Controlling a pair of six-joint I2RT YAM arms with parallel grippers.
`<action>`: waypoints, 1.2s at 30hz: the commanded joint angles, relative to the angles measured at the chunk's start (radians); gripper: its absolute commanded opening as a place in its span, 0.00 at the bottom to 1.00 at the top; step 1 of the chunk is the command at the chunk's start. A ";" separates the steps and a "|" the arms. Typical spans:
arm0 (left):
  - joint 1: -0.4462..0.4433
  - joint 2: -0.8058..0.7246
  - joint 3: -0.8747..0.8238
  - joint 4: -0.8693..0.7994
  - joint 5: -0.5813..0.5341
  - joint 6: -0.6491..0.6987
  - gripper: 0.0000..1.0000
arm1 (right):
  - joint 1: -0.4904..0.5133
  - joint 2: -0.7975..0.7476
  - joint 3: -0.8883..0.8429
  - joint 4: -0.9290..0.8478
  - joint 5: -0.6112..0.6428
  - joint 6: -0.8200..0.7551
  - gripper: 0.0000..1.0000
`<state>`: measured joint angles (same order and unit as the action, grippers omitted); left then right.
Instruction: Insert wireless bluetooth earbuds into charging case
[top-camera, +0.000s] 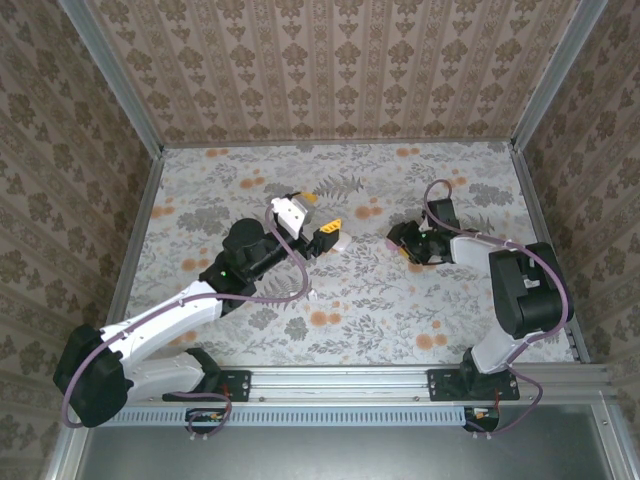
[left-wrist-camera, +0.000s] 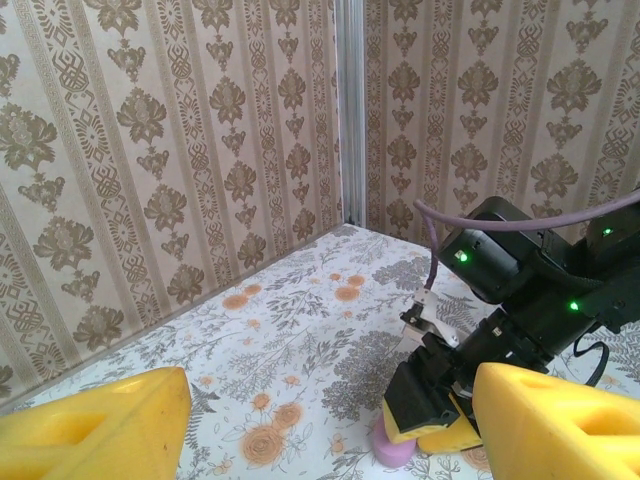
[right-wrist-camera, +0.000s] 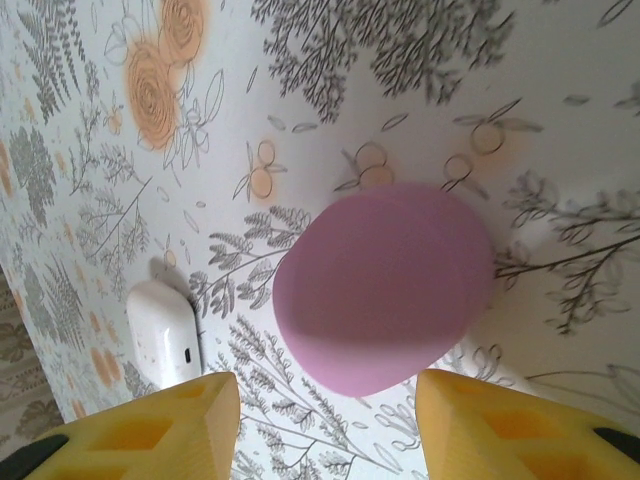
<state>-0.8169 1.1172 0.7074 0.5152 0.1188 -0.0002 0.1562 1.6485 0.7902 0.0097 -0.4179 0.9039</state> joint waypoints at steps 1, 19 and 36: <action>0.002 -0.010 0.015 0.012 0.002 -0.015 0.76 | 0.022 -0.029 0.024 -0.020 -0.031 0.026 0.52; 0.011 -0.169 -0.045 -0.090 -0.221 -0.003 0.77 | 0.256 0.327 0.718 -0.578 0.148 -0.499 0.53; 0.062 -0.300 -0.120 -0.147 -0.288 -0.038 0.85 | 0.321 0.688 1.148 -0.874 0.295 -0.619 0.47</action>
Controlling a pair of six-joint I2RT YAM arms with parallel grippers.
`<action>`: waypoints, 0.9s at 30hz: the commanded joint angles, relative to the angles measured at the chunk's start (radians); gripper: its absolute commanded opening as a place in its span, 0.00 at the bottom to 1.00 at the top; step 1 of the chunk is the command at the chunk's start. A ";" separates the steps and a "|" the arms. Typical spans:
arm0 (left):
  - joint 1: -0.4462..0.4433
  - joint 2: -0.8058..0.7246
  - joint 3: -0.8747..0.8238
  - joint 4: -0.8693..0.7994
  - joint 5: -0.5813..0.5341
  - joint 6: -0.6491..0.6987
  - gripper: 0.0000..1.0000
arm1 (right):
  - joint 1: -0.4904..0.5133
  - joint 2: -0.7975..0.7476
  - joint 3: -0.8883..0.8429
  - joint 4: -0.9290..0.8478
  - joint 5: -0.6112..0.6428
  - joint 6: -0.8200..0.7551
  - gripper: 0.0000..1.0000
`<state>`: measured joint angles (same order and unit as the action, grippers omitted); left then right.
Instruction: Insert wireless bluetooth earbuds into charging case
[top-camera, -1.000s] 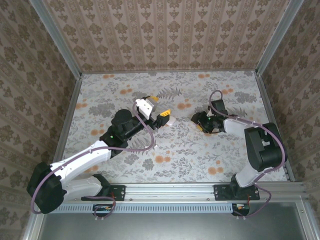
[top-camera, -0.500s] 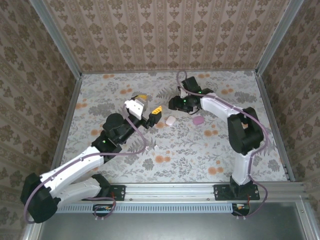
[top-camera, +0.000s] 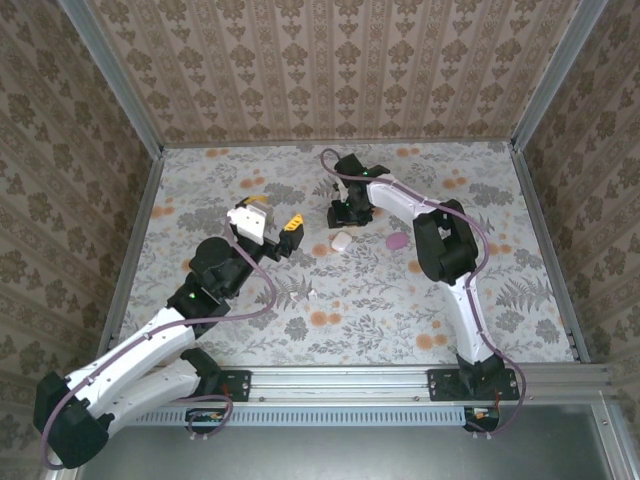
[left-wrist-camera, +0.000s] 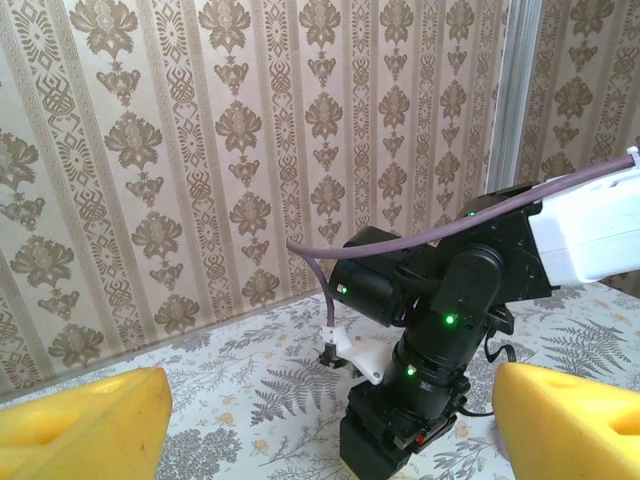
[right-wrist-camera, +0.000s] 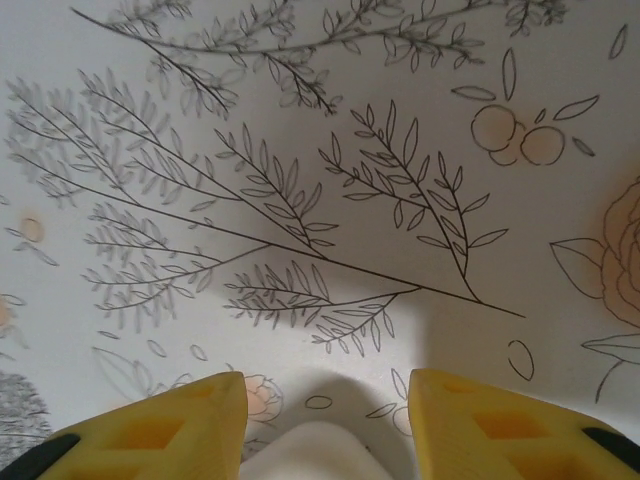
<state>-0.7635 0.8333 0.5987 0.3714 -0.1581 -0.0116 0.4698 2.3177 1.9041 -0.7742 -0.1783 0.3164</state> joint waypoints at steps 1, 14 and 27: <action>0.010 -0.015 -0.012 -0.001 -0.008 -0.028 0.85 | 0.009 0.021 0.035 -0.102 0.068 -0.032 0.47; 0.025 -0.005 -0.028 0.020 0.000 -0.054 0.85 | 0.012 -0.121 -0.139 -0.094 0.055 -0.011 0.44; 0.028 0.003 -0.033 0.024 0.007 -0.068 0.85 | 0.010 -0.325 -0.357 0.007 -0.034 0.017 0.46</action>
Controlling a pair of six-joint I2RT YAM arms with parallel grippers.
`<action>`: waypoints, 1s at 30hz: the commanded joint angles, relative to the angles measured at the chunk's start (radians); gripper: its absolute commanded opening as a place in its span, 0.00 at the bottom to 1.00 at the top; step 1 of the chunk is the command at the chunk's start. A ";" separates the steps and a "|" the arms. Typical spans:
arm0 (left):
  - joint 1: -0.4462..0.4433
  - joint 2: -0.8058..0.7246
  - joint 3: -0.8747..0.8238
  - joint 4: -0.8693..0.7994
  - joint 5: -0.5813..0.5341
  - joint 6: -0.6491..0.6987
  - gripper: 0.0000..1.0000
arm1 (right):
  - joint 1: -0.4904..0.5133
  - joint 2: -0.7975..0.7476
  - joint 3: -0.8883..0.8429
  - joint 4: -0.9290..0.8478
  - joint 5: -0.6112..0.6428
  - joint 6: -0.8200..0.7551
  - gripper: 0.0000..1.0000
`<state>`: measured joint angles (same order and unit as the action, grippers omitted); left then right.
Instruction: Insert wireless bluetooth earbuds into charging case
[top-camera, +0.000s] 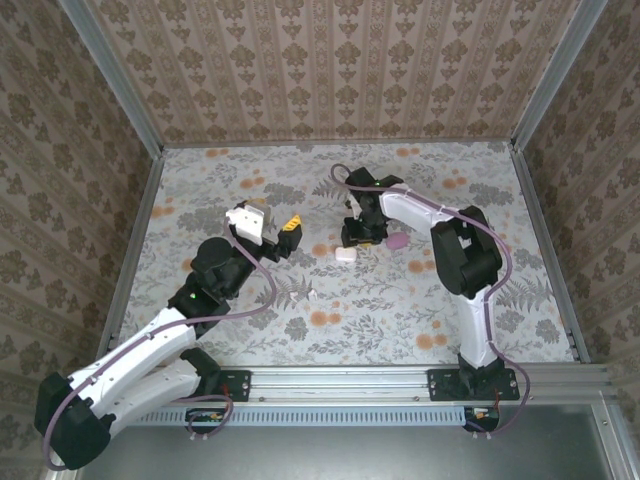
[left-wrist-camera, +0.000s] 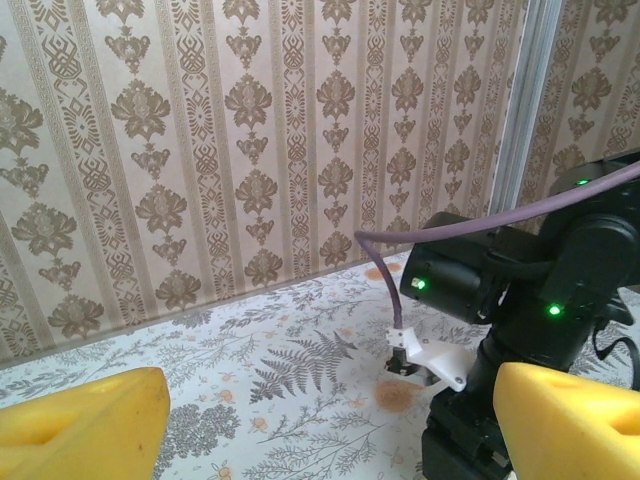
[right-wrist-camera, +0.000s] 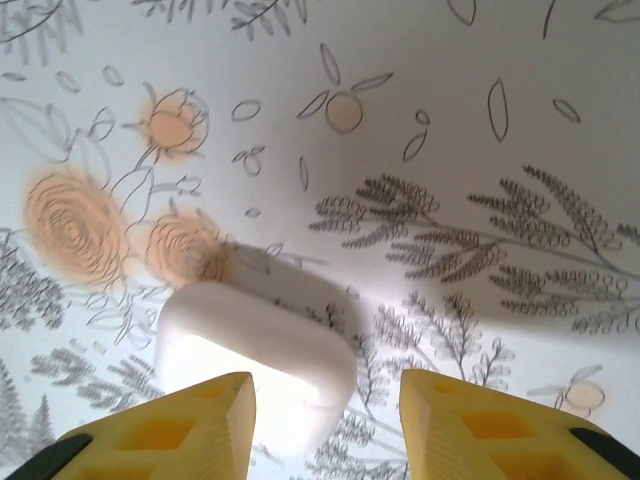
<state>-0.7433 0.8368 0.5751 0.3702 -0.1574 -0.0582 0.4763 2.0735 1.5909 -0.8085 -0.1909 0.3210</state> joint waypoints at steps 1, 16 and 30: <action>0.009 -0.001 -0.009 0.026 0.007 -0.022 0.85 | 0.002 -0.111 -0.077 0.089 -0.030 -0.004 0.48; 0.015 -0.044 -0.024 0.004 -0.010 -0.019 0.85 | -0.017 -0.133 -0.185 0.202 -0.198 -1.080 0.68; 0.035 -0.076 -0.040 -0.015 -0.023 -0.011 0.86 | -0.033 -0.011 -0.145 0.141 -0.170 -1.316 0.74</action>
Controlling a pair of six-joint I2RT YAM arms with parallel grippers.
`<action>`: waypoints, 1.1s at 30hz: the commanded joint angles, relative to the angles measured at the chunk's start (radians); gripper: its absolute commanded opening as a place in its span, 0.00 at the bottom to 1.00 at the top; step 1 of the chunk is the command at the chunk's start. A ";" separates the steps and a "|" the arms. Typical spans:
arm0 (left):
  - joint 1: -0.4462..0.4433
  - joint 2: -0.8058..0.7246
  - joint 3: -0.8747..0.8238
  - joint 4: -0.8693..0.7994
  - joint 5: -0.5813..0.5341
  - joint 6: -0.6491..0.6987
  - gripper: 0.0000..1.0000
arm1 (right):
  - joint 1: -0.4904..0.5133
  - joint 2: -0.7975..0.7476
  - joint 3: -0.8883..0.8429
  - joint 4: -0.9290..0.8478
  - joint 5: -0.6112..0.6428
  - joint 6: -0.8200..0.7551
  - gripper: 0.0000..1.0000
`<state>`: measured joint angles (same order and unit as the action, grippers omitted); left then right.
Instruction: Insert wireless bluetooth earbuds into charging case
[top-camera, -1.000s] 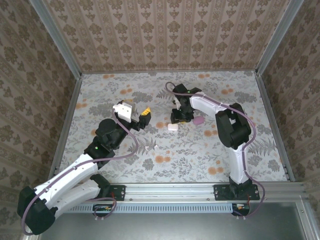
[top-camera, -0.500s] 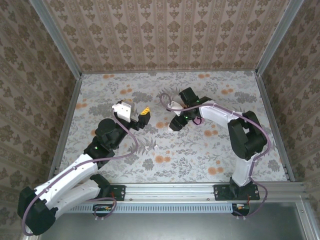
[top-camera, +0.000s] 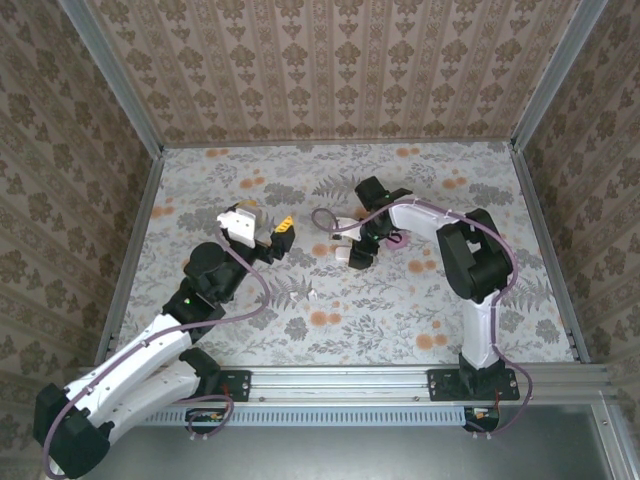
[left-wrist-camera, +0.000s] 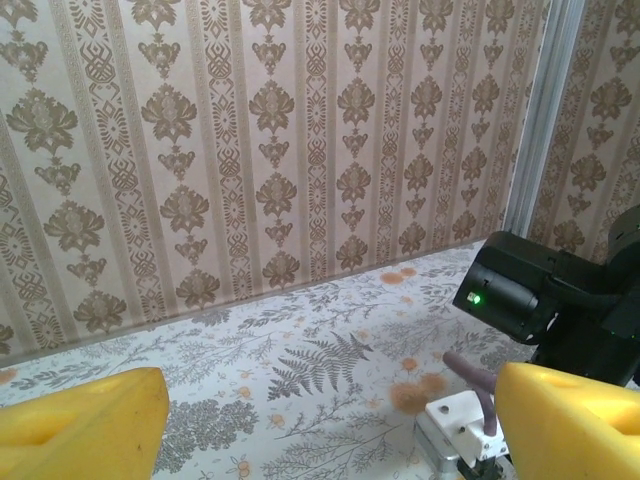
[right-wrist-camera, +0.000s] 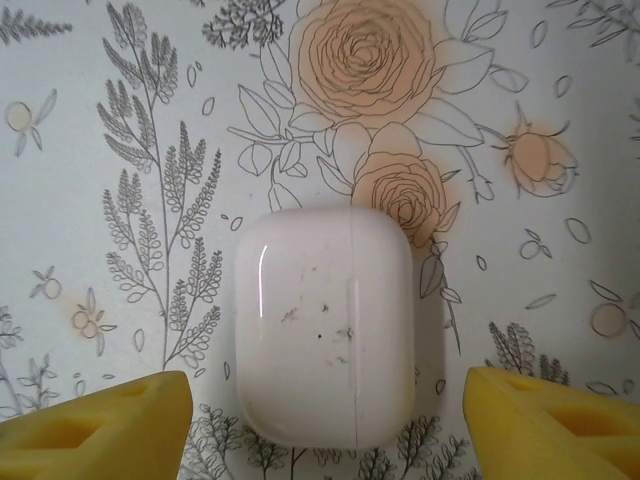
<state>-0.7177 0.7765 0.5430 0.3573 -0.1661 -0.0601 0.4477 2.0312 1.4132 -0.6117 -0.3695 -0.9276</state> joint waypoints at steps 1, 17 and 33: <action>0.011 -0.016 -0.008 -0.004 -0.013 -0.009 0.86 | -0.004 0.036 0.034 -0.057 0.006 -0.072 0.73; 0.041 -0.005 -0.017 0.003 0.006 -0.038 0.86 | 0.020 0.074 0.021 -0.008 0.034 -0.047 0.56; 0.054 0.022 0.042 -0.152 -0.001 -0.144 0.86 | 0.026 -0.092 -0.132 0.146 -0.001 0.040 0.44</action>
<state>-0.6724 0.7834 0.5407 0.2649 -0.1650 -0.1387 0.4660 1.9972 1.3128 -0.4965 -0.3309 -0.9192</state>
